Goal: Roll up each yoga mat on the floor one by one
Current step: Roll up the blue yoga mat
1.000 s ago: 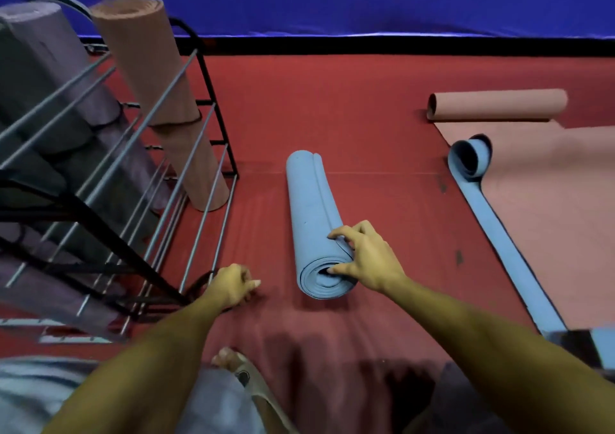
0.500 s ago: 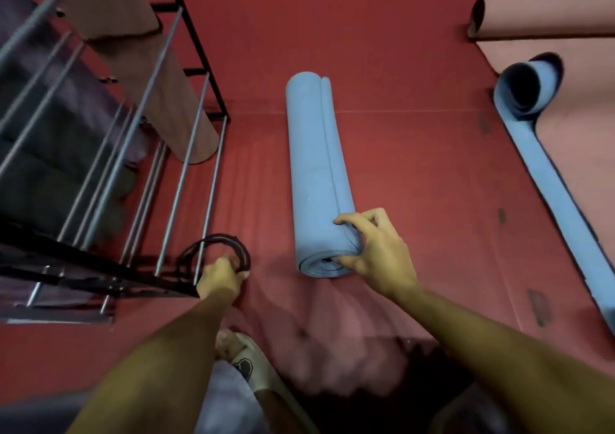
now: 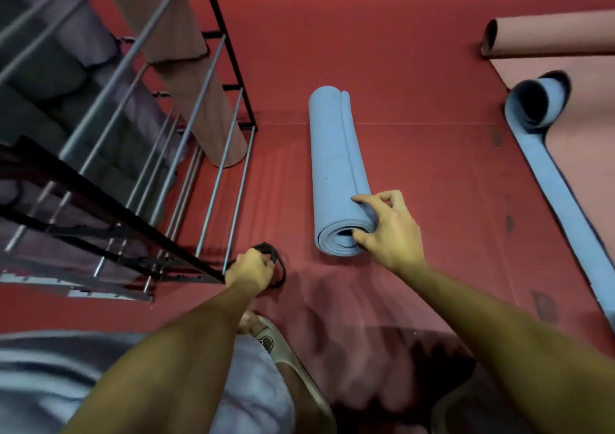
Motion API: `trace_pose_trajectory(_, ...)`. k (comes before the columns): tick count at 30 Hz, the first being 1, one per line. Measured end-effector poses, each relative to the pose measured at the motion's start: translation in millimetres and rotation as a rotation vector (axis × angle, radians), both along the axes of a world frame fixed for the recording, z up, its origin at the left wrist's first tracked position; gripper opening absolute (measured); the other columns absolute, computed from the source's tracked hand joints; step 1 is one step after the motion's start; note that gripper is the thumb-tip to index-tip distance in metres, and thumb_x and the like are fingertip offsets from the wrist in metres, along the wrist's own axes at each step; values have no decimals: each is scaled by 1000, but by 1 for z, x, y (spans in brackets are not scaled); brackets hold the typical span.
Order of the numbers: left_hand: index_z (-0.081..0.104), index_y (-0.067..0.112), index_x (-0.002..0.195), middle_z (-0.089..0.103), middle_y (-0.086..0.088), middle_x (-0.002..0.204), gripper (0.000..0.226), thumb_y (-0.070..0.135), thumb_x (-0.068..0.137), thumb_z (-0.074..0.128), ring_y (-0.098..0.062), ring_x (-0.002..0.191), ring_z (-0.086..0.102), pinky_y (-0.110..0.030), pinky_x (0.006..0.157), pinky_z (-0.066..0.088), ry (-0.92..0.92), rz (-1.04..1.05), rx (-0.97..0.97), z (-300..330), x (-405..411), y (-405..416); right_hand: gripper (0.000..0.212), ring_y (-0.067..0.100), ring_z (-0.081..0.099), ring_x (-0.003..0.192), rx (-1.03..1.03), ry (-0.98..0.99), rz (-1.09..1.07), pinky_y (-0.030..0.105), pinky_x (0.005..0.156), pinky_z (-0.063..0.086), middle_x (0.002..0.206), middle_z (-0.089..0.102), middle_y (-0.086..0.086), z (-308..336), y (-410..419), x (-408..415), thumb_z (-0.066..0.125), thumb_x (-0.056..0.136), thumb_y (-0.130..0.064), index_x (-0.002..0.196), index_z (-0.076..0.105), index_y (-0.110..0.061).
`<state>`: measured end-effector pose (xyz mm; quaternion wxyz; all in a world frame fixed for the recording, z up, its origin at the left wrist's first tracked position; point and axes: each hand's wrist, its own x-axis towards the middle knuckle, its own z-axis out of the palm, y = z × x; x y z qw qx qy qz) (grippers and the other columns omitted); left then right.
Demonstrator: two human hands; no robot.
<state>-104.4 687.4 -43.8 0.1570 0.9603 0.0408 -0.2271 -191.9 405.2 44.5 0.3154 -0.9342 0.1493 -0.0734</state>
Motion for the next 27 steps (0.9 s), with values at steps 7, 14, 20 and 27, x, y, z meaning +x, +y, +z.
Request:
trace_pose_trajectory(7, 77, 27, 77, 75, 0, 89, 19, 43, 86, 83, -29, 94, 72, -34, 83, 55, -62, 54, -117, 65, 6, 6, 67, 21, 60, 109, -112, -10, 10, 42, 87, 54, 124, 46, -10, 71, -17, 8, 80, 73, -44, 138, 61, -45)
trace_pose_trajectory(14, 74, 8, 78, 72, -3, 69, 13, 13, 88, 81, -19, 70, 71, -35, 84, 60, -220, -1, -343, 125, 22, 7, 63, 20, 61, 114, -283, 26, 134, 38, 83, 50, 125, 52, -13, 145, -23, 15, 80, 74, -48, 135, 62, -48)
trace_pose_trajectory(20, 65, 23, 73, 69, 5, 70, 22, 23, 92, 77, -25, 79, 73, -33, 76, 59, -382, -28, -376, 196, 40, -15, 66, 20, 63, 115, -408, -2, 216, 38, 80, 51, 126, 60, -16, 209, -20, -8, 78, 72, -47, 134, 56, -43)
trace_pose_trajectory(27, 72, 16, 86, 73, 7, 71, 9, 19, 93, 77, -2, 60, 70, -30, 72, 58, -659, -269, -677, 308, 20, -68, 79, 18, 67, 114, -373, -91, 192, 39, 82, 52, 123, 71, -21, 274, 0, -38, 74, 68, -54, 140, 46, -45)
